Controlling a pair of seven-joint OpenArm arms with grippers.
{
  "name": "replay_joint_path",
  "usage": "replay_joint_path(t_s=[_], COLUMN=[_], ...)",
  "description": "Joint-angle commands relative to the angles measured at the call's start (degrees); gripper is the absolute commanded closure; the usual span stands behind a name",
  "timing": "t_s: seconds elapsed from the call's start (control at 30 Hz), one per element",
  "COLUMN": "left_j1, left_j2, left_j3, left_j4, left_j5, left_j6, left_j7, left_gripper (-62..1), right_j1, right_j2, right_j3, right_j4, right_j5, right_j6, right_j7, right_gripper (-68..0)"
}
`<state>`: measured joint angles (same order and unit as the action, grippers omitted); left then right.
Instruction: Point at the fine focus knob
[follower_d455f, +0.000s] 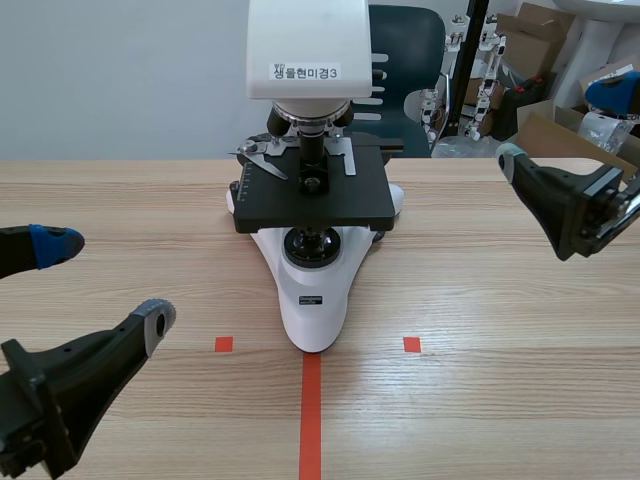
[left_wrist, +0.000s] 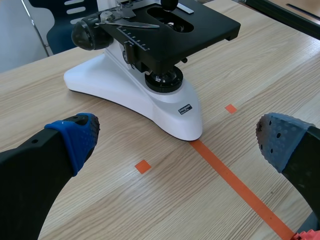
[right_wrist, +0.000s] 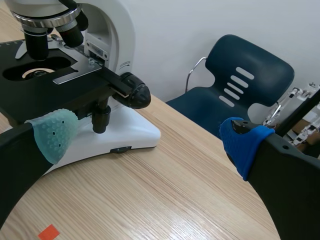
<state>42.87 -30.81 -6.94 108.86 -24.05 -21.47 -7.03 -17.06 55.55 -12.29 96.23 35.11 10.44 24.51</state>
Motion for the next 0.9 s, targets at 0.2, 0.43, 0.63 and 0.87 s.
replay_joint_path(t_s=[0.2, 0.43, 0.63, 0.87], left_j1=[-0.04, -0.07, -0.07, -0.07], left_j2=[0.15, 0.15, 0.15, 0.15], left_j3=[-0.15, -0.15, -0.15, -0.15], left_j4=[1.40, 1.40, 1.40, 1.40], left_j5=[-0.39, -0.37, -0.37, -0.37], left_j6=[-0.11, -0.11, -0.11, -0.11], left_j7=[-0.66, -0.63, -0.63, -0.59], left_gripper=[-62.3, -62.3, -62.3, -62.3], right_j1=[1.11, -1.79, -5.99, -11.47], right_j2=[-1.31, -12.90, -24.50, -27.80], right_j3=[-0.20, 0.35, 3.93, 5.16], right_j4=[3.10, 3.58, 6.71, 14.82], right_j5=[0.44, -0.72, -12.35, -17.57], right_j6=[5.88, 2.78, -1.90, -3.37], right_j7=[0.11, -5.11, -8.68, -11.21], right_gripper=[-67.9, -67.9, -67.9, -67.9])
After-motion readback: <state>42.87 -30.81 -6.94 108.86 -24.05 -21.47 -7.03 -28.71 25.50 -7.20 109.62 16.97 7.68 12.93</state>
